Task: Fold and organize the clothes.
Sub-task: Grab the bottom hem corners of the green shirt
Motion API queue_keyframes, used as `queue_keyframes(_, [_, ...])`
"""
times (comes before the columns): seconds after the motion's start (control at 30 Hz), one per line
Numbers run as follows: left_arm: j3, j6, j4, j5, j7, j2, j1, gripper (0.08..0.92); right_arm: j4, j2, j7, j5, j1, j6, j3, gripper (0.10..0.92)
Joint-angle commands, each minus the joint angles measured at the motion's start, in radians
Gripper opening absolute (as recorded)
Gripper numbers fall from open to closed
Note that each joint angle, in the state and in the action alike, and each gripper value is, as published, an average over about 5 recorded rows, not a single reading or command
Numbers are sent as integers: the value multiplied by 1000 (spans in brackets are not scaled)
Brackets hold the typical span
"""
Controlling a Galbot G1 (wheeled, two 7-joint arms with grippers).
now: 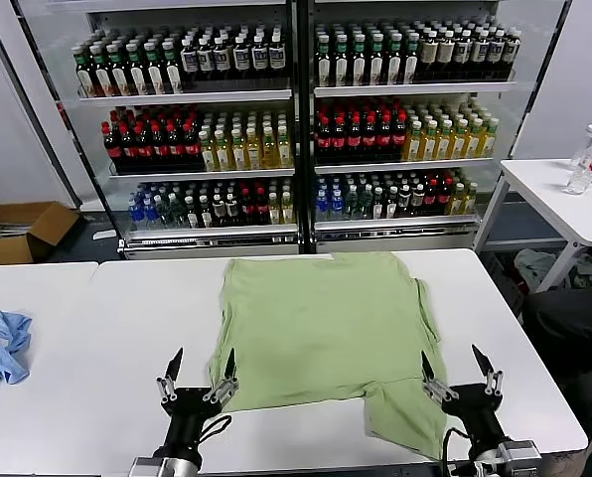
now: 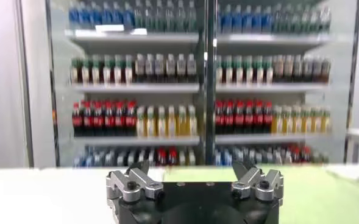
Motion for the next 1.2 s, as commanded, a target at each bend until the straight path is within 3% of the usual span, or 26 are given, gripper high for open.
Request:
queue_keyframes(0.03, [1, 328, 90, -50, -23, 84, -60, 823, 5, -6, 2, 3, -88, -112, 19, 823])
queue_keyframes(0.4, [32, 330, 170, -47, -80, 82, -86, 823, -74, 17, -18, 1, -31, -83, -69, 803])
queue_keyframes(0.57, [25, 329, 179, -79, -105, 82, -88, 801, -95, 24, -25, 21, -7, -50, -96, 672])
queue_keyframes(0.93, [15, 325, 130, -223, -33, 91, -74, 502, -102, 23, -32, 89, -14, -33, -80, 378])
queue_keyframes(1.2, [-2, 267, 108, -299, 12, 106, -80, 276, -77, 6, -54, 108, -26, 75, -38, 137])
